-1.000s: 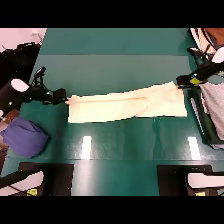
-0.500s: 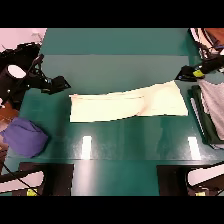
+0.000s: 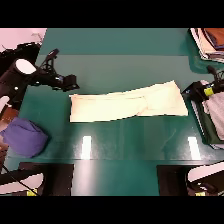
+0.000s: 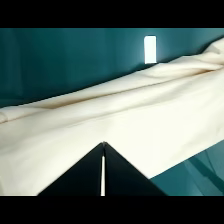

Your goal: Fold the shirts.

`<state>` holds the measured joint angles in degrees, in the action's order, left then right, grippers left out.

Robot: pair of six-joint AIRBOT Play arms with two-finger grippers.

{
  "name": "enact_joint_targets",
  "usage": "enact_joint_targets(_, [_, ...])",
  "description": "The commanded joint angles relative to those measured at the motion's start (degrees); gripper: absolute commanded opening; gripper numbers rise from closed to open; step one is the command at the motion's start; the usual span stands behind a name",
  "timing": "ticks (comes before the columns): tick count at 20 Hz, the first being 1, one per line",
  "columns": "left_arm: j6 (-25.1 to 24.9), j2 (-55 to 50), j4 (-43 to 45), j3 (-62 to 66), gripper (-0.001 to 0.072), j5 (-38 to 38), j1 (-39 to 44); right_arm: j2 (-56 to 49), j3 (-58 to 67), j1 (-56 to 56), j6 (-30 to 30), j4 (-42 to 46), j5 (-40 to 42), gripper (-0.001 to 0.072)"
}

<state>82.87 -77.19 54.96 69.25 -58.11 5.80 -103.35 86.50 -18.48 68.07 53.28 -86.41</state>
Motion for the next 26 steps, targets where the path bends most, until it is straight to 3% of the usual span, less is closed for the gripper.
enact_joint_targets(1, [2.89,-0.04,-0.13,0.11,0.0024,3.23,6.21,-3.1,-2.08,0.72,-4.39,-2.75,-0.15,0.0669])
enact_joint_targets(5, [5.53,-1.42,-0.09,0.11,0.0024,7.69,12.07,-4.09,-2.05,4.42,-7.1,-2.8,0.39,0.0662])
enact_joint_targets(6, [5.73,-2.05,-0.2,0.17,0.0024,9.51,13.25,-4.09,-1.57,4.98,-8.07,-2.71,0.13,0.0567])
enact_joint_targets(8, [6.36,-4.63,-0.42,1.68,0.0023,12.04,15.61,-4.07,0.11,6.05,-8.52,-2.75,-0.98,0.0267])
enact_joint_targets(9, [6.8,-6.38,-0.44,3.21,0.0023,12.24,16.72,-4.07,1.46,6.51,-8.81,-2.8,-1.9,0.008])
enact_joint_targets(10, [6.8,-8.59,-0.52,5.27,0.0024,12.2,17.9,-4.02,2.97,7.1,-8.76,-3.02,-2.75,0.0016])
enact_joint_targets(15, [6.8,-20.65,-0.63,15.93,0.0023,11.93,23.76,1.86,9.07,9.75,-5.6,-13.25,-2.69,0.0015])
enact_joint_targets(20, [6.8,-29.57,-1.01,22.29,0.0023,10.78,27.58,8.96,17.0,18.12,-0.94,-13.25,-2.27,0.0014])
enact_joint_targets(26, [6.73,-31.45,-1.14,22.71,0.0024,11.08,27.98,11.17,24.55,29.33,1.07,-13.22,-1.68,0.0015])
